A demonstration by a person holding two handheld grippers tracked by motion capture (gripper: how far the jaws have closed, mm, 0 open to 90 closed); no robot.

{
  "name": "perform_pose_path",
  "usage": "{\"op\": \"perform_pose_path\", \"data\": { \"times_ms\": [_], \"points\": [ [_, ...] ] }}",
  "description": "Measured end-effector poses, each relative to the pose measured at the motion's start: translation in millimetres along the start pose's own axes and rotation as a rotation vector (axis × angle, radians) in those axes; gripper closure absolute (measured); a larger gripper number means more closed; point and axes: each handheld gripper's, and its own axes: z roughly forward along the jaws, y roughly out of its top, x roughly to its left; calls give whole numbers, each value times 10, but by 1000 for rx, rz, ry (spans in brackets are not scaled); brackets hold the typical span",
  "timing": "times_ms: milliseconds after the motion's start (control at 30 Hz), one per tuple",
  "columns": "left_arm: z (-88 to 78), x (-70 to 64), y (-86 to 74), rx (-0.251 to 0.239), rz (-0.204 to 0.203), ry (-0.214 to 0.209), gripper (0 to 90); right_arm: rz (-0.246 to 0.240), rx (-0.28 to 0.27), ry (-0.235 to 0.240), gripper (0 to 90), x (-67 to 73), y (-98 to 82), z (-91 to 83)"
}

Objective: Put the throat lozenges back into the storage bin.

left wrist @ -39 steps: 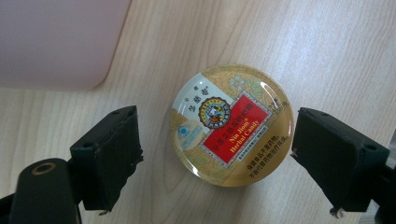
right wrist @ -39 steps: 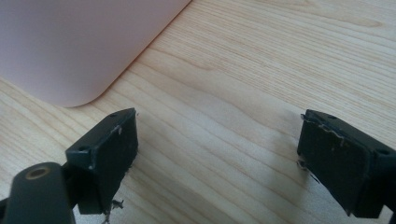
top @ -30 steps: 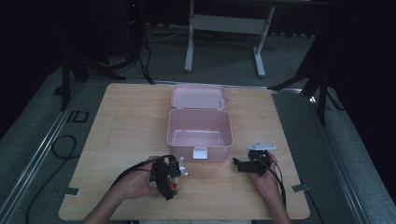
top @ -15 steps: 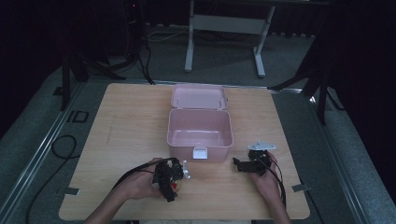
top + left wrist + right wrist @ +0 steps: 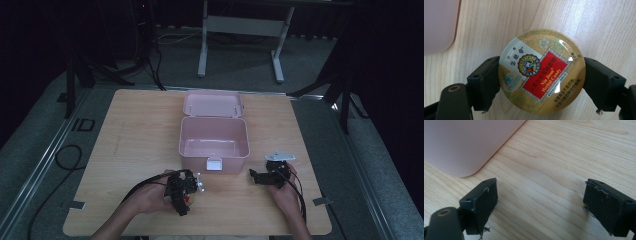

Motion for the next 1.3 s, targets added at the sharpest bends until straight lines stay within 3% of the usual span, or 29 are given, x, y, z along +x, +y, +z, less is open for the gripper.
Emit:
{"op": "perform_pose_path", "data": {
  "times_ms": [333,833,1300],
  "points": [
    [-43,32,-30,-5,-15,-10,206,0,0,0,120,0,0,0],
    [-127,39,-43,-5,-10,17,208,0,0,0,120,0,0,0],
    [-270,98,-92,-20,-35,33,208,0,0,0,120,0,0,0]
  ]
}}
